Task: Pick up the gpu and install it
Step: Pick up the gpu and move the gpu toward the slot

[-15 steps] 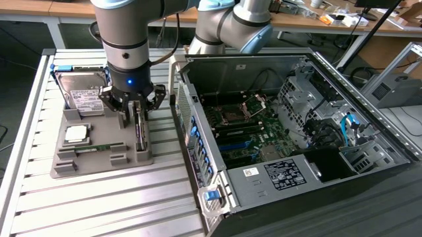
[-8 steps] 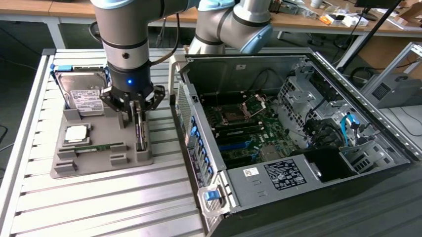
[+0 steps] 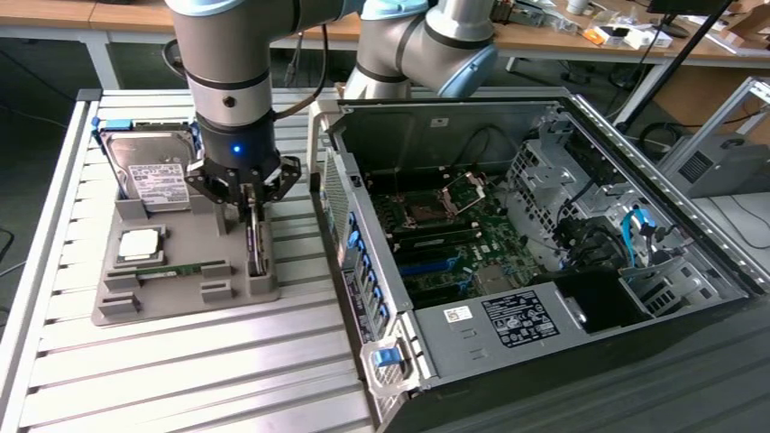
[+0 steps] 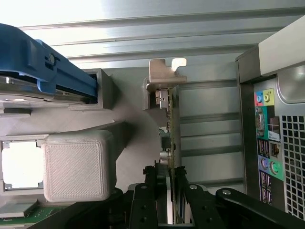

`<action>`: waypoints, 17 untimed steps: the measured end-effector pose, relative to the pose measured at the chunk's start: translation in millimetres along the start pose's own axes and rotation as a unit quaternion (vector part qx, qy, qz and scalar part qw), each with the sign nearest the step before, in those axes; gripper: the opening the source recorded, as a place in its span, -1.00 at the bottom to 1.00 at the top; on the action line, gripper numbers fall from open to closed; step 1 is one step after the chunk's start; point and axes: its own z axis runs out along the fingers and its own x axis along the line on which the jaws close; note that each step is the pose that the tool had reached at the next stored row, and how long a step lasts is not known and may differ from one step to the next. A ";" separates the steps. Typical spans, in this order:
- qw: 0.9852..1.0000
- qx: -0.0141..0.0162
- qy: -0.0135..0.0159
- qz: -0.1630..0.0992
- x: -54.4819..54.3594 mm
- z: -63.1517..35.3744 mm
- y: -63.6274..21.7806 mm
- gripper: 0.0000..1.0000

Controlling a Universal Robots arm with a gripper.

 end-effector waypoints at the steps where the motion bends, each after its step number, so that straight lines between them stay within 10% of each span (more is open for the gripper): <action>1: 1.000 0.000 0.000 0.000 0.0 0.0 0.0 -0.45; 17: 1.000 0.000 0.000 0.000 -0.1 -2.3 0.1 -0.45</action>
